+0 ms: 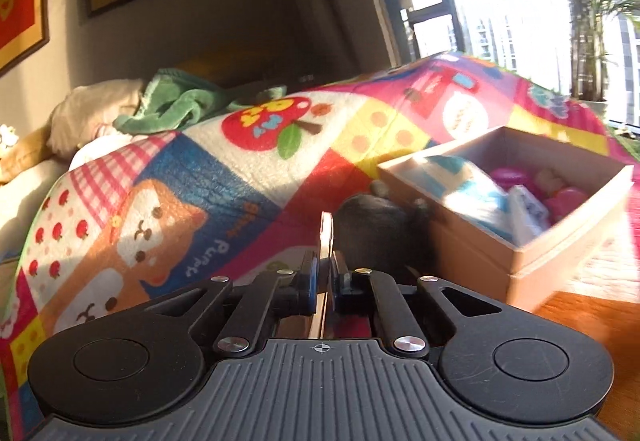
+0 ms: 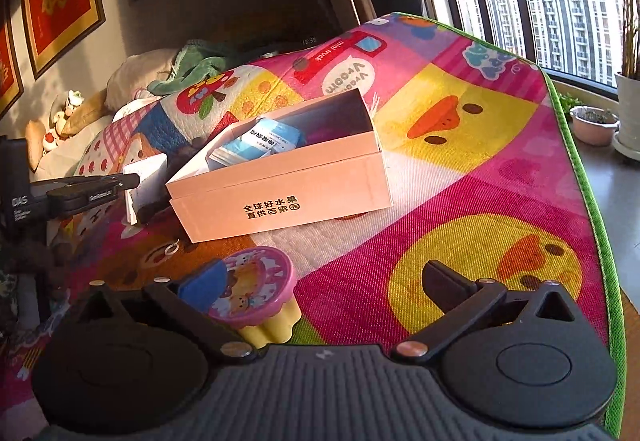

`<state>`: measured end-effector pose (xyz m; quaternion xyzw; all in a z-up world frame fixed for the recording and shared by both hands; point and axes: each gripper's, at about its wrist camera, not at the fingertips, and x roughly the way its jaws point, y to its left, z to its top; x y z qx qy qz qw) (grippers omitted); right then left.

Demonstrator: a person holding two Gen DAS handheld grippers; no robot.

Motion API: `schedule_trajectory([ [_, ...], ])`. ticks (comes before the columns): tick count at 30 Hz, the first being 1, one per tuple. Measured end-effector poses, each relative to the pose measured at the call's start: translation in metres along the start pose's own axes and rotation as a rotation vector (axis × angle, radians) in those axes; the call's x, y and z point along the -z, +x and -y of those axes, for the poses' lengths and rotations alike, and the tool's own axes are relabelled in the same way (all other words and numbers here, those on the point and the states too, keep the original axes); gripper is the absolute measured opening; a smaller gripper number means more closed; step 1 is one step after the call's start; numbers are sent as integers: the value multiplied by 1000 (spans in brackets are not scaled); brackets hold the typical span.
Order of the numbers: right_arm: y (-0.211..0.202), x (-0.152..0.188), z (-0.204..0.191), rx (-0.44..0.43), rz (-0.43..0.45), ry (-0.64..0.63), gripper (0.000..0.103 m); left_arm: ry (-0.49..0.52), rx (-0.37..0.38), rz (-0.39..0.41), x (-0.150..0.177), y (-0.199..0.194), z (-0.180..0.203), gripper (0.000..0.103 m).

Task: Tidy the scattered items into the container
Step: 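Grasp the red-and-white card box with the left gripper, then lift and carry the card box with the left gripper over the mat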

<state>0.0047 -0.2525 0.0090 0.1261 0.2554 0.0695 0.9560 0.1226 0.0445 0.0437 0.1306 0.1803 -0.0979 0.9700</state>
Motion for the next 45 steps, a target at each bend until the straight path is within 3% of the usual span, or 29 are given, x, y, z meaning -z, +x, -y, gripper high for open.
schedule_trajectory([
  [8,-1,3,0,-1,2,18,103,54,234,22,14,-90,44,9],
  [11,0,4,4,-28,-17,53,103,62,289,-14,26,-105,58,17],
  [12,1,4,6,-48,-32,66,103,68,290,-22,29,-106,60,25],
  [13,3,4,6,-72,-52,75,103,73,279,-29,32,-105,61,45],
  [14,4,4,6,-90,-66,74,103,72,262,-38,33,-101,61,53],
  [16,5,5,0,-98,-75,44,103,46,218,-75,33,-88,56,86],
  [18,6,6,-5,-110,-92,10,103,-9,178,-122,30,-67,47,98],
  [22,7,8,-13,-82,-96,-33,103,-104,111,-224,26,-19,32,98],
  [26,3,7,-7,-63,-74,7,103,-138,80,-304,29,17,29,99],
  [30,-5,5,4,-24,-30,58,103,-122,35,-300,24,27,27,98],
  [33,-12,3,5,14,12,42,103,-121,47,-306,24,29,29,98],
  [36,-21,2,-1,33,50,-32,103,-129,77,-295,23,27,30,85],
  [42,-35,11,-30,100,93,-326,103,-104,121,-276,29,8,37,84],
  [45,-37,18,-37,90,73,-396,103,-99,174,-277,36,-16,44,85],
])
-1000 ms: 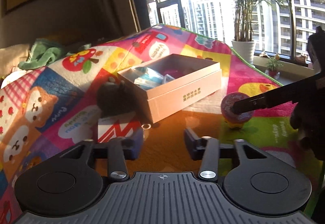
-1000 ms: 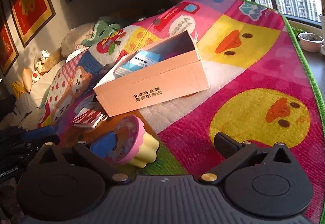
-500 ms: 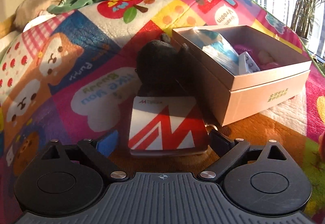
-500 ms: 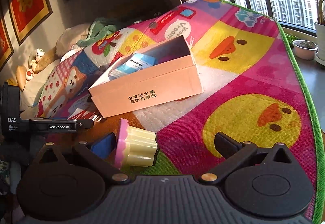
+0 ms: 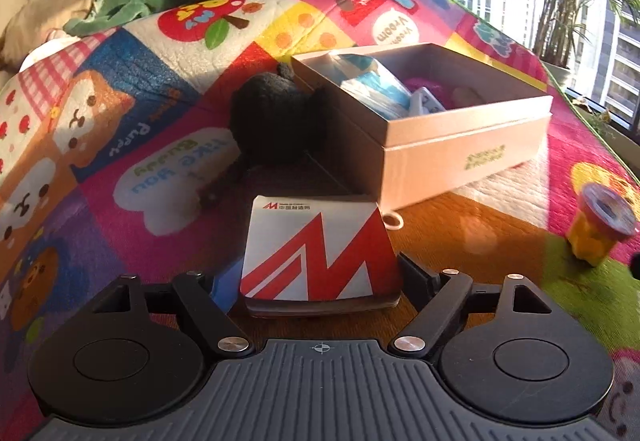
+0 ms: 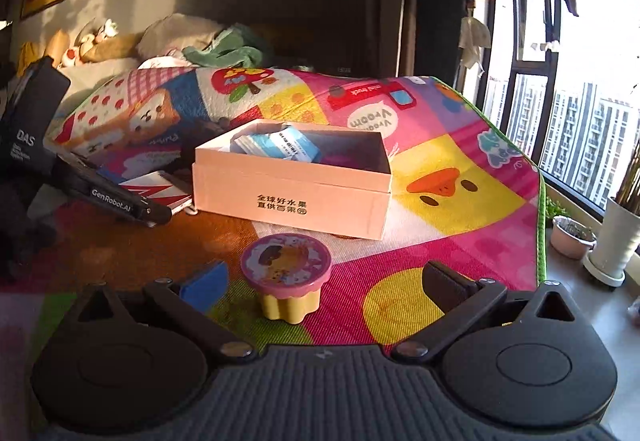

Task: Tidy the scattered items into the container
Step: 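Lift and carry the card box with the left gripper over the mat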

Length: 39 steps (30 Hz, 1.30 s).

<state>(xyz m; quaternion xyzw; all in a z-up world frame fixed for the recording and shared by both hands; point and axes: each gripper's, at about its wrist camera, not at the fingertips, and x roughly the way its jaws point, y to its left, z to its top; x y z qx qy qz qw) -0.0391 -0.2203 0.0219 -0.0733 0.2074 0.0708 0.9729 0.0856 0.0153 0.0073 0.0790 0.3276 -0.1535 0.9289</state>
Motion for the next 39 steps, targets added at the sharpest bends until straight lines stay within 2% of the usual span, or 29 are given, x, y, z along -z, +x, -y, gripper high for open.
schedule_trajectory([
  [3,4,3,-3,-19,-40,3,103,4,109,-10,16,-19,10,85],
  [8,22,7,2,-62,-168,101,103,55,167,-6,35,-41,29,86],
  [11,28,11,4,-88,-210,150,103,70,181,0,39,-43,34,94],
  [18,28,10,2,-82,-247,163,103,91,164,2,40,-41,40,98],
  [22,26,15,-4,-67,-216,117,103,68,116,-15,39,-40,33,102],
  [30,23,19,-5,-62,-183,110,103,83,-101,5,40,-47,1,103],
  [34,22,19,-5,-61,-175,109,103,30,-60,-13,38,-46,-9,103],
  [39,22,21,-6,-58,-165,108,103,-62,70,-25,36,-47,-10,103],
])
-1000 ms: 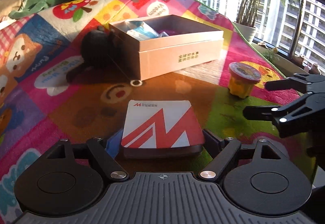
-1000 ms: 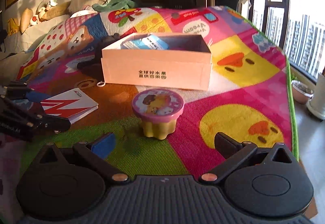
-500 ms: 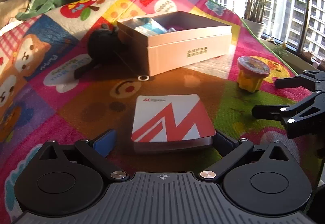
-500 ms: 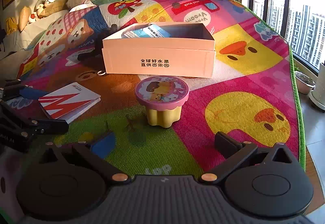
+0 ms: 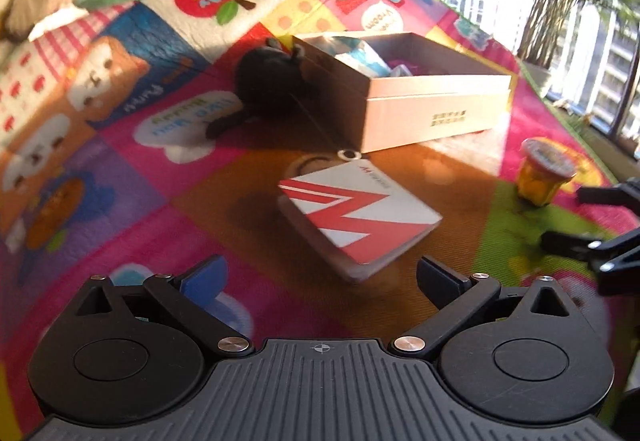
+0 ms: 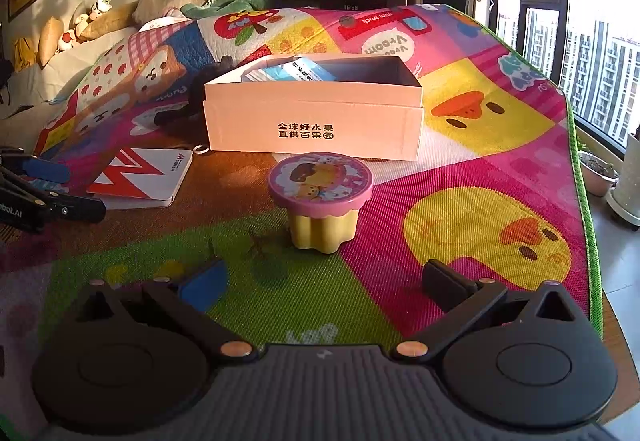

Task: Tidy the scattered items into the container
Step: 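Lift and carry the card box with the left gripper over the mat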

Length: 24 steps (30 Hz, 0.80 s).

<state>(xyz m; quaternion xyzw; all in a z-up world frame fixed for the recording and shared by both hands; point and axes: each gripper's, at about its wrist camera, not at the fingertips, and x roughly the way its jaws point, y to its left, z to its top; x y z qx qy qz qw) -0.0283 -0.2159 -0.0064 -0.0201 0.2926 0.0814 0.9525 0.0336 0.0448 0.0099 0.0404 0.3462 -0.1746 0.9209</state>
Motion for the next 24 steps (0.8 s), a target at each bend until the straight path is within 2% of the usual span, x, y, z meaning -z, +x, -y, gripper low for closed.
schedule_trajectory([
  [5,0,0,0,1,4,-1,103,56,-5,20,-5,3,7,103],
  [9,0,1,-1,2,7,-1,103,28,12,59,-19,10,-1,103],
  [13,0,1,-1,2,7,-1,103,9,72,107,-37,24,-9,103],
  [15,0,1,-1,1,8,-1,103,16,127,85,-44,37,-13,103],
  [18,0,1,-1,1,9,0,103,-31,205,3,-46,55,-21,103],
  [24,0,1,-1,0,1,2,103,23,257,10,-25,37,-3,103],
])
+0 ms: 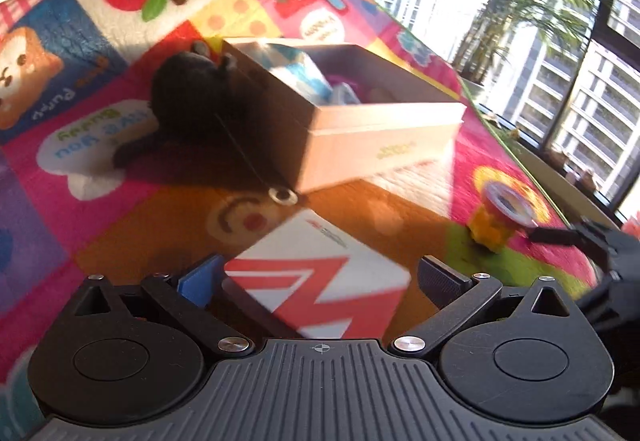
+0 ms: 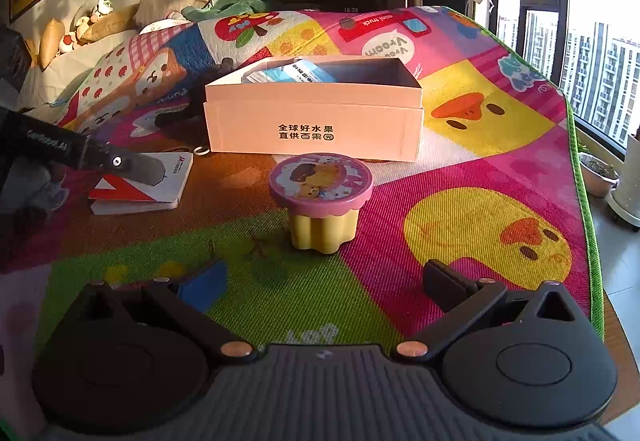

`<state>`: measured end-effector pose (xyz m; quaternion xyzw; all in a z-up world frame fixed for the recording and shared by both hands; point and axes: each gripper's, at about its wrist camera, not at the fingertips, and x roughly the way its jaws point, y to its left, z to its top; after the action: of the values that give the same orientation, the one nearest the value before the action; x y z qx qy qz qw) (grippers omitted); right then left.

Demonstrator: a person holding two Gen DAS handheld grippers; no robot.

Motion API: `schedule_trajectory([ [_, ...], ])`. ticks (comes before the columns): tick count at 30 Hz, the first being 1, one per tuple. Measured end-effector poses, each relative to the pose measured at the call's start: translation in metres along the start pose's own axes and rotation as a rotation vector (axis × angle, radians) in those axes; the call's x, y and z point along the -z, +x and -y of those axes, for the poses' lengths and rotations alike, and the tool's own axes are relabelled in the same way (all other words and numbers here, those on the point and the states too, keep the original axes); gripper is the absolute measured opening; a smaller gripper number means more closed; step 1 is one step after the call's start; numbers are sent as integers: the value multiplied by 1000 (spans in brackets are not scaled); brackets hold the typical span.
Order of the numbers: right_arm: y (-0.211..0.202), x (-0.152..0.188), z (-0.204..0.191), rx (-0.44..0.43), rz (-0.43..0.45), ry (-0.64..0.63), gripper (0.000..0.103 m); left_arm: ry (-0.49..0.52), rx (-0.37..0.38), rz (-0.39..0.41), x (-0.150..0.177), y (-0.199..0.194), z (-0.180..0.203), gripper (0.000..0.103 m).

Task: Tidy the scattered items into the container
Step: 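Lift and carry the card box with the left gripper over the mat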

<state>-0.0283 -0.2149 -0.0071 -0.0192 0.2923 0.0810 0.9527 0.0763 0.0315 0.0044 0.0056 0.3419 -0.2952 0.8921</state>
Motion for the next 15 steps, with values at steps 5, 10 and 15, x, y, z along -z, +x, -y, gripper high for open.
schedule_trajectory([
  [5,-1,0,0,-2,1,-2,103,72,-10,-9,19,-13,35,103],
  [10,-16,-11,5,-39,67,31,103,118,-126,-12,27,-11,53,103],
  [15,-23,-33,-10,28,168,-44,94,112,-134,-11,27,-11,51,103],
])
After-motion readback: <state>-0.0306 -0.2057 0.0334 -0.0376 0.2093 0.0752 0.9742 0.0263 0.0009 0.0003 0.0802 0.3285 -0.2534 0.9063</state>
